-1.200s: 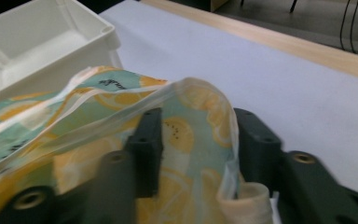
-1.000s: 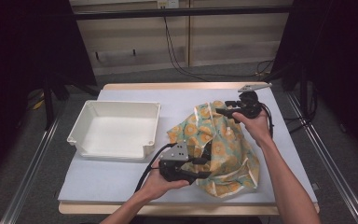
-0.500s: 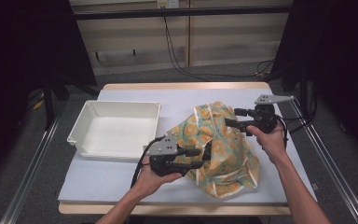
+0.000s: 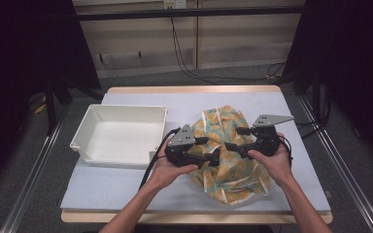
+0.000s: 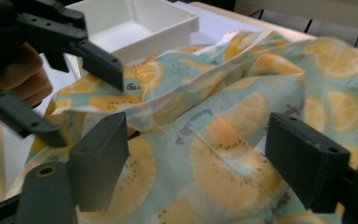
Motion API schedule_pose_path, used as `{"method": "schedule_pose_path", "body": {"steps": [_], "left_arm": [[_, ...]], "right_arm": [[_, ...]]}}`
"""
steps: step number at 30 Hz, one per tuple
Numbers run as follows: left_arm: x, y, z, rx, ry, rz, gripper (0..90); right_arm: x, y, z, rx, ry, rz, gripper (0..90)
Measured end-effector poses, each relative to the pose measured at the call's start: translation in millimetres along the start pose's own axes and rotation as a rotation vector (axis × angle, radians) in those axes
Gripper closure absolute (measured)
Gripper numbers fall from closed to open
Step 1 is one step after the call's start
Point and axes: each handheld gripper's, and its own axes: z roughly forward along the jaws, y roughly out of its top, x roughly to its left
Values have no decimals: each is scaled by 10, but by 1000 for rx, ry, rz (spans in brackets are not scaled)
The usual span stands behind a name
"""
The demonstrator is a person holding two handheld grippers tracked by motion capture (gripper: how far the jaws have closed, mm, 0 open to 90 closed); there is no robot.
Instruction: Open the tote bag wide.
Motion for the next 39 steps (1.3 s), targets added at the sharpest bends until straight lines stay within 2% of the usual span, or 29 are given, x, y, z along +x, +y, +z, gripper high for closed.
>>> {"method": "schedule_pose_path", "body": {"steps": [1,7,8,11,15,19,25,26,29,33,36,39], "left_arm": [[34,-33,-18,9,19,-10,427],[241,-182,-174,10,61,-91,649],[267,-199,-194,7,44,-103,671],[318,-242,-268,30,57,-112,749],[381,-292,-317,37,69,-138,755],[404,-324,-319,49,73,-149,716],[419,-364,-311,65,88,-147,629],[412,-368,-315,64,96,-159,611],[422,-372,-343,71,107,-152,597],[428,-381,-357,75,100,-148,607],[421,-385,-352,74,85,-149,672],[420,-393,-338,83,66,-152,787]], "right_arm": [[-5,-29,30,5,5,10,192],[3,-74,129,21,6,2,184],[9,-77,148,22,5,0,188],[38,-98,217,47,3,-18,205],[43,-123,261,60,-17,-37,282],[18,-155,286,62,-30,-42,518],[16,-173,260,62,-20,-58,866],[13,-174,246,59,-19,-55,889],[4,-165,167,46,-27,-40,900],[-7,-181,7,39,-56,-26,900],[-31,-253,-117,47,-75,-17,900],[-64,-348,-241,57,-100,-7,900]]}}
